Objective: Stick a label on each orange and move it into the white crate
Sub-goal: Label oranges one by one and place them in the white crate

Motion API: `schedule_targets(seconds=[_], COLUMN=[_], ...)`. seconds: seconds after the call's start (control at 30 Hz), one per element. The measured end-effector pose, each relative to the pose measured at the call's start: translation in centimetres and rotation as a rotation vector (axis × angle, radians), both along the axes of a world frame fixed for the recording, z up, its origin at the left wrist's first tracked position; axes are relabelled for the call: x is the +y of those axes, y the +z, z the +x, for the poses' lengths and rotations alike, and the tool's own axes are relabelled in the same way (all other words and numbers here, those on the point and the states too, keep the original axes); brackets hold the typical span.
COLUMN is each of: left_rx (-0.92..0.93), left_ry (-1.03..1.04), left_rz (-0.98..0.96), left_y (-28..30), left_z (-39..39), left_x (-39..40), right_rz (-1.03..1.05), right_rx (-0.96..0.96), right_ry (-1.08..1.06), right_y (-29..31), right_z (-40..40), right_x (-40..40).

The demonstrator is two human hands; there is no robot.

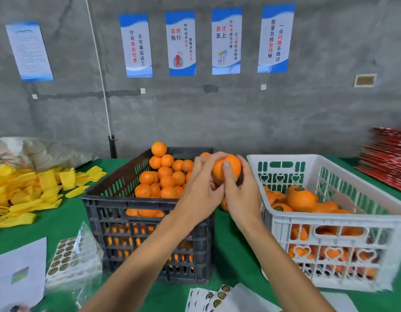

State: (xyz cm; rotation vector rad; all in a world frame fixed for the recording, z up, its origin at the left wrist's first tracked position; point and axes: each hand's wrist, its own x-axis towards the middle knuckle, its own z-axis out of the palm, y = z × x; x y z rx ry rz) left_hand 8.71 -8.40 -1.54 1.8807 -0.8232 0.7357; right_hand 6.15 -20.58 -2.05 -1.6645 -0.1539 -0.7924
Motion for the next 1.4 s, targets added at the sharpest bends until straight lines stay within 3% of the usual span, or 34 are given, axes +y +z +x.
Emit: schedule_targets(seconds=[0.17,0.27,0.43,0.6,0.73,0.87,1.0,1.17,1.4], left_rx=[-0.111,-0.053,0.38,0.608,0.641,0.603,0.549,0.544,0.643], left_ry=[0.068,0.05,-0.065,-0.112,0.019,0.168,0.218,0.121,-0.04], left_rz=[0.124,0.137,0.117,0.074,0.041,0.092,0.182,0.239,0.162], left_y=[-3.9,-8.7,-17.2,-22.1,-22.8,-22.8,-22.5,-22.2,-22.2], left_z=[-4.2,-5.7,-6.4,-7.1,-7.2,-7.6,-8.1,-8.4,-8.4], left_x=[-3.5,-4.9,-5.9,-6.1,-5.8,-5.3,-5.2,-5.4,-5.4], right_rz=[0.003,-0.066,-0.296,-0.436,-0.746,-0.758,-0.943,-0.964,-1.095], right_rx=[-0.023,0.046,0.315,0.452,0.486,0.603,0.546,0.477,0.468], right_ry=[-0.012,0.01,0.049,0.133,0.075,0.124,0.14,0.14,0.163], right_y=[-3.6,-7.5,-15.0,-18.8,-19.0,-19.7,-20.5,-20.8,-20.7], right_z=[-3.8,-5.7,-8.0,-9.3,-10.1,-10.6,-9.9,-9.4,-9.4], right_x=[-3.2,-5.0,-7.4,-9.8,-13.4,-15.3,-14.7,-14.9,-14.7])
